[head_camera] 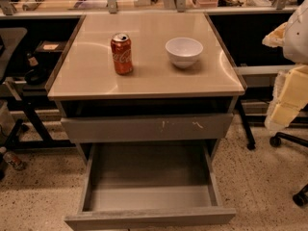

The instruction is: Place coke can into middle drawer

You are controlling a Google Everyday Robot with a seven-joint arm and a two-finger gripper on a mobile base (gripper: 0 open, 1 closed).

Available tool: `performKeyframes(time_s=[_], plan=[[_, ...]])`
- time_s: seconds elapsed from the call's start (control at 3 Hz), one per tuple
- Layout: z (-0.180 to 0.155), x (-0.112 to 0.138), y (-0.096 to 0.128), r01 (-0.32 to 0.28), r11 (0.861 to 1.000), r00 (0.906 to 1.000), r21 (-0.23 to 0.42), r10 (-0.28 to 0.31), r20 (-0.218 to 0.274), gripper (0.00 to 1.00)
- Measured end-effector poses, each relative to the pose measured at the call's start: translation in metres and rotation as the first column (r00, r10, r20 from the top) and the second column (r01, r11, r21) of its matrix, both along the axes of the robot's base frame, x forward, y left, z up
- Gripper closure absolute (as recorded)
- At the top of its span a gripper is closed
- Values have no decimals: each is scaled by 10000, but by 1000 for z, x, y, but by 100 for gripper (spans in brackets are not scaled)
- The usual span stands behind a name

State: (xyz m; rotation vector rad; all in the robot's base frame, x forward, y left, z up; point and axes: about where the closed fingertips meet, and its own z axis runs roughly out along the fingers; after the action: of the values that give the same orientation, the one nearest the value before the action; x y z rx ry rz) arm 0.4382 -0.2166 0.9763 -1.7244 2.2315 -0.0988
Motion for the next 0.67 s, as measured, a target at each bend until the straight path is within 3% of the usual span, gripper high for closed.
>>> performKeyframes(time_s=[0.33, 0.67], plan=[[1, 1, 2, 15, 10000, 10000, 28, -15, 85, 0], [0, 12, 25, 61, 9993, 9996, 357, -70, 257, 0]])
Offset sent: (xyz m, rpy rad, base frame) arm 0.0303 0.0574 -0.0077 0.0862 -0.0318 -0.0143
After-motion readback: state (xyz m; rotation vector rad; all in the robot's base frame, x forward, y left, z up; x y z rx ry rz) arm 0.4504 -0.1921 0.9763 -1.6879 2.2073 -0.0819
